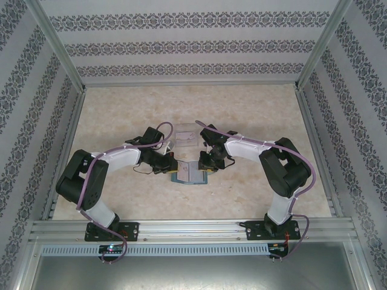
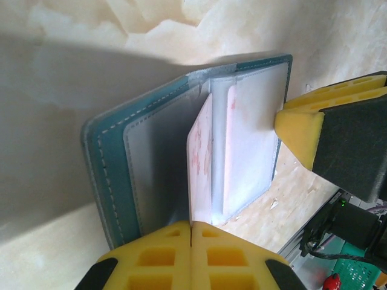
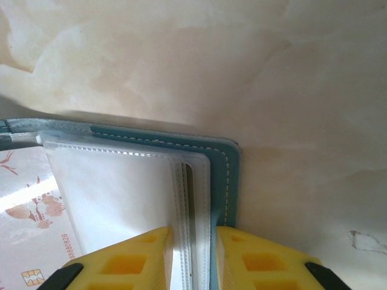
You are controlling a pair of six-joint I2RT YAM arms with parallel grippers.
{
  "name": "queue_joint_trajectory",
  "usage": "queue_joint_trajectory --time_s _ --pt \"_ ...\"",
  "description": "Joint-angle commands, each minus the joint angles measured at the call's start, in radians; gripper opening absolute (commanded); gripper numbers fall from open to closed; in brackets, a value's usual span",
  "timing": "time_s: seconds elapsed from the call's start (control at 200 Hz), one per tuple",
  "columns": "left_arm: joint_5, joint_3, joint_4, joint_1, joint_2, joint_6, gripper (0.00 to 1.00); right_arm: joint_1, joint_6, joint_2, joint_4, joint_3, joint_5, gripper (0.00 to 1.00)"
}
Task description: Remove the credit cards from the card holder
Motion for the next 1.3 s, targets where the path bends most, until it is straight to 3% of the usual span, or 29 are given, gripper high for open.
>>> queue_joint_trajectory --time_s 0.0,0.22,0.51,1.009,1.294 --pt "-0.022 0.023 -0.057 0.015 -0.018 0.030 0.04 0.018 -0.006 0.050 -0.034 -0.010 0.023 0.25" --pt "0.017 0.021 -0.012 0.014 -0.005 0.008 0.06 0.019 -0.006 0.053 -0.033 -0.012 0.022 0.25" --pt "0.067 0.017 0.056 0.014 0.004 -0.034 0.16 0.018 -0.005 0.056 -0.031 -0.014 0.018 0.26" --pt "0.067 0.044 0.058 0.003 0.059 -0.039 0.17 0.019 -0.006 0.058 -0.030 -0.016 0.017 0.26" --pt "0.059 0.062 0.028 -0.001 0.067 -0.025 0.12 0.019 -0.006 0.054 -0.031 -0.017 0.015 0.25"
